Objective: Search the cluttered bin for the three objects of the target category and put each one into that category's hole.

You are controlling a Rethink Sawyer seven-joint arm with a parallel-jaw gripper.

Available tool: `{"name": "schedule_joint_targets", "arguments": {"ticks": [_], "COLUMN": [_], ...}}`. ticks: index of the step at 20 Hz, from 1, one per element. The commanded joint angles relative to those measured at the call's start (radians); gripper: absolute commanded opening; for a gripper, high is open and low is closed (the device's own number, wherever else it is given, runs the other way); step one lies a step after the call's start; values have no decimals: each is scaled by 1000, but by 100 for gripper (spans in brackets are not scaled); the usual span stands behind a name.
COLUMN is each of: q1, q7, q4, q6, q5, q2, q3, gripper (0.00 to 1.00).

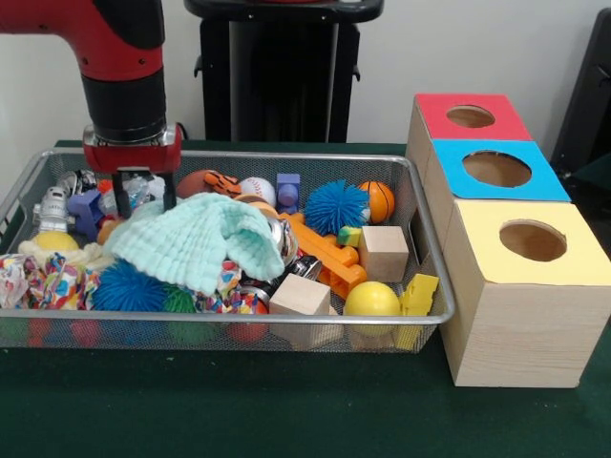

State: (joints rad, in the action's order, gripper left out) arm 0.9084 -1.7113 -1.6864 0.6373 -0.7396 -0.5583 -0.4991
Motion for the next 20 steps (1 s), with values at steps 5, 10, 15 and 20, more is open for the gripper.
{"name": "schedule_joint_targets", "arguments": {"ticks": [5,10,15,20], "q1": [46,88,131,149], "q7": [180,220,226,179], "q4": [45,-8,-68,-128], "q6": [-4,49,57,20], "q5": [-45,-6,13,10], "q2": [7,-74,-121,-124], "q3": [-39,-62,-79,-83], "gripper": [100,100,100,100]}}
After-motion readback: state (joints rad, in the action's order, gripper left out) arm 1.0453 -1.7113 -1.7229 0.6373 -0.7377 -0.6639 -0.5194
